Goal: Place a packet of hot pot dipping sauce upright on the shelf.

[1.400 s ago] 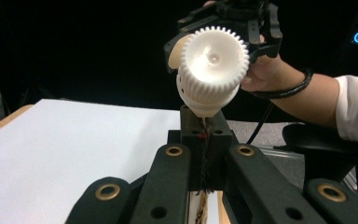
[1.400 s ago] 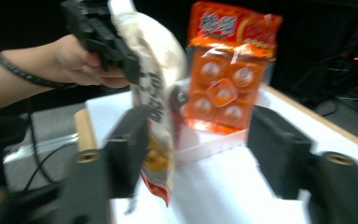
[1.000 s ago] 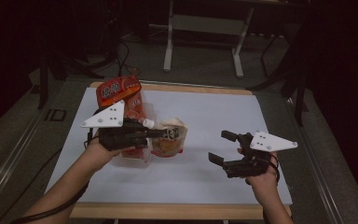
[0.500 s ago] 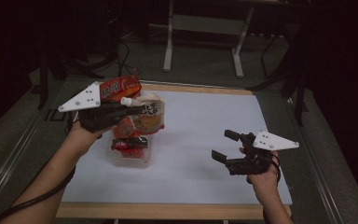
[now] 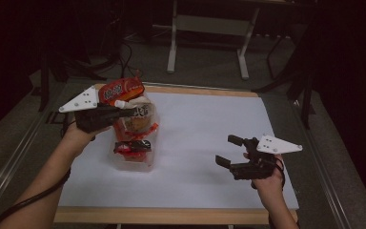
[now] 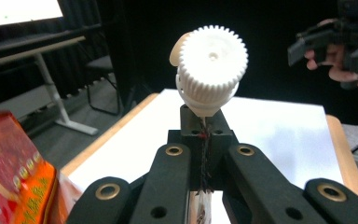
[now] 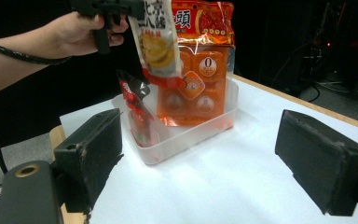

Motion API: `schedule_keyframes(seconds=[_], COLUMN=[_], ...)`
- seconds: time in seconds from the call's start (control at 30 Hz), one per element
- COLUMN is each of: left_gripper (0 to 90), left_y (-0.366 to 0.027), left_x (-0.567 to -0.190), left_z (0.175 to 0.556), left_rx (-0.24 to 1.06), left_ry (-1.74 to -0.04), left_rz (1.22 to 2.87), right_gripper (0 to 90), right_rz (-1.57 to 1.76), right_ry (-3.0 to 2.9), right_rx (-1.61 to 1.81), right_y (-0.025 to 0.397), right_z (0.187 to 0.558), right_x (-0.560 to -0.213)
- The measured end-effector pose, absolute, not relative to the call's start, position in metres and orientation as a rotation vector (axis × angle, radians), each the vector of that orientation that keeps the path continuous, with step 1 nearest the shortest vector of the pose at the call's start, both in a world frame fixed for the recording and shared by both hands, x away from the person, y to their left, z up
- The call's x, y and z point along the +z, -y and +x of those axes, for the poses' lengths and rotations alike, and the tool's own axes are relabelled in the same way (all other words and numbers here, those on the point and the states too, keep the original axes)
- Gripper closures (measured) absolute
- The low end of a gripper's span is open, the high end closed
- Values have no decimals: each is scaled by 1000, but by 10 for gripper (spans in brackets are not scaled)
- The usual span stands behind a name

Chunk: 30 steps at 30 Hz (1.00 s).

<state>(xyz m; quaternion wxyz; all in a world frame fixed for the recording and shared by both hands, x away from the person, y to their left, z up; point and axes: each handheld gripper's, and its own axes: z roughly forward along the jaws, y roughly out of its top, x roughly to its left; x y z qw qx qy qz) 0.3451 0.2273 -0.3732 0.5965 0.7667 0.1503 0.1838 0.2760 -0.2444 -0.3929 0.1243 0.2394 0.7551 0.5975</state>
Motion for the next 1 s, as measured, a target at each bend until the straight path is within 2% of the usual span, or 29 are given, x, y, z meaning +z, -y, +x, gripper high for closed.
schedule_keyframes(seconds=[0.3,0.53,1.0], left_gripper=[900,900,899], left_y=[-228,-226,-214], left_x=[-398,-401,-413], left_z=[344,339,343], left_rx=[339,274,297], left_ry=[-318,-266,-275], left_rz=[1868,1888,1948], right_gripper=[147,148,150], right_rz=[699,708,717], right_ry=[-2224,-2226,-2229], right_rx=[1742,1747,1760], right_y=[243,244,245], right_z=[278,279,280], right_x=[-398,-400,-402])
